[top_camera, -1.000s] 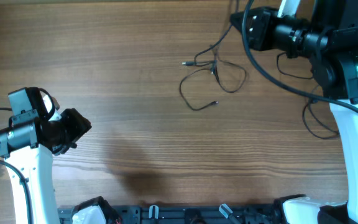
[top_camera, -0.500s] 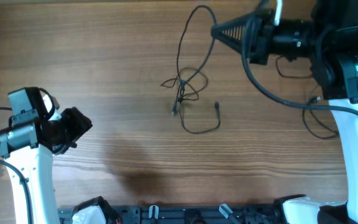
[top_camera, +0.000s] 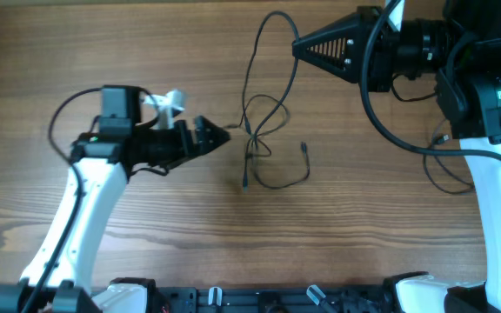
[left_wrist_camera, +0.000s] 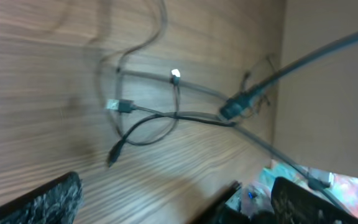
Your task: Untangle cables
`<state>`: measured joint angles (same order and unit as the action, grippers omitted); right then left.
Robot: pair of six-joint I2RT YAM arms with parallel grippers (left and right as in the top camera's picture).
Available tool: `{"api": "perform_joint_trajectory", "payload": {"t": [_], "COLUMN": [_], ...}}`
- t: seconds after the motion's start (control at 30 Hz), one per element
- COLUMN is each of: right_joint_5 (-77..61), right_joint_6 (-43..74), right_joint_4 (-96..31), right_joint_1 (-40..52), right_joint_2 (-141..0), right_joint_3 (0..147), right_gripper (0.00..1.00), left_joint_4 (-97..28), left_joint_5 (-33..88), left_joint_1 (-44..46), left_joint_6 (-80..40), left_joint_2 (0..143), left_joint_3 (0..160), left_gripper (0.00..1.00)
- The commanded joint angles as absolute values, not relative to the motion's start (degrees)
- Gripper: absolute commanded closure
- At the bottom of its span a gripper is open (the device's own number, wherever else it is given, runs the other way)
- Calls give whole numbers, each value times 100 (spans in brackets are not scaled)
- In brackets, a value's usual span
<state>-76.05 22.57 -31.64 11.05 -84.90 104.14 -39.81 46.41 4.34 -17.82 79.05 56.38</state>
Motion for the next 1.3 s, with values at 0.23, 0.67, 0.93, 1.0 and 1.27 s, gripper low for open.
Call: {"api": "perform_joint_trajectory", "payload": {"t": [0.23,0.67,0.93,1.0,1.27], "right_joint_5": [-7693,2130,858,209,-1238], "right_joint_6": [2397,4222,3667,3312,1715], "right_joint_4": [-3264,-7269,-7599,-7559,-6947], "right_joint_1": [1105,16,-961,-961,-961], "right_joint_2": [-8499,-9266,-9852,-9902,-9900], "right_joint_3": [10451,10451,9778,9384,9072], "right_gripper": [96,96,96,96,96], "left_joint_4": [-3264,-4493,-4528,-4525,-4534], "left_joint_5": [4143,2477,2475,2475,2475], "left_joint_1": [1415,1415,1415,1415,1415], "left_joint_6": [-1846,-1846,-1844,-1844,-1844], "left_joint_2": [8514,8514,8514,8514,8514], "left_joint_3": [5618,5618,5618,5618,5618], "left_gripper": [5,10,10,10,10]}}
